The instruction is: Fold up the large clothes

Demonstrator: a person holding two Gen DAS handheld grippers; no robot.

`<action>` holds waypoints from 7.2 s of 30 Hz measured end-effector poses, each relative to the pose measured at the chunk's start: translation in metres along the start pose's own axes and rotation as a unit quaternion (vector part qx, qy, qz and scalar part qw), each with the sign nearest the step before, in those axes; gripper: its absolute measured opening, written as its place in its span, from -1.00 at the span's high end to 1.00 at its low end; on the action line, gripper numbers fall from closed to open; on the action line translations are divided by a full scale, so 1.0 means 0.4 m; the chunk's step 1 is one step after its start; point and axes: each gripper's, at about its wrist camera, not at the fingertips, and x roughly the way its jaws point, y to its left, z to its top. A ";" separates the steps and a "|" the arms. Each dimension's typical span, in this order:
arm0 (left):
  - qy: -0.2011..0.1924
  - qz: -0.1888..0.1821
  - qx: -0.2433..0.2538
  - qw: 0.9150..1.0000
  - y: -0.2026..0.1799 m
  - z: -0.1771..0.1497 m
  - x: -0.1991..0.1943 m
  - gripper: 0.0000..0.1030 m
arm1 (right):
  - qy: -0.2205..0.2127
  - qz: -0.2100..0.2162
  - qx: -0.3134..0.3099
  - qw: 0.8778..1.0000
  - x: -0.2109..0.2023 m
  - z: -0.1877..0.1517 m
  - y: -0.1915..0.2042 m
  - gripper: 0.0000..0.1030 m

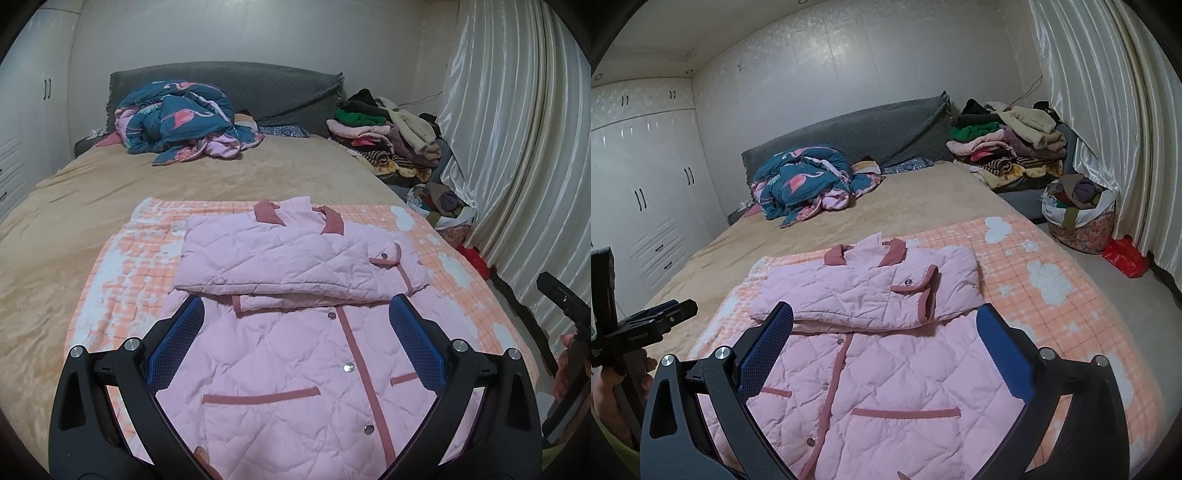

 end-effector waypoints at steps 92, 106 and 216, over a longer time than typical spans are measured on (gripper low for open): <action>0.193 0.093 -0.101 0.972 0.271 -0.431 0.006 -0.82 | 0.197 -0.088 0.109 0.970 -0.025 -0.535 -0.321 -0.92; 0.265 0.080 -0.130 0.952 0.298 -0.472 0.078 -0.82 | 0.161 -0.012 0.174 0.971 -0.039 -0.540 -0.317 0.38; 0.024 0.061 -0.043 0.997 0.275 0.165 0.241 0.77 | 0.022 0.079 0.230 0.970 0.396 0.192 -0.379 0.61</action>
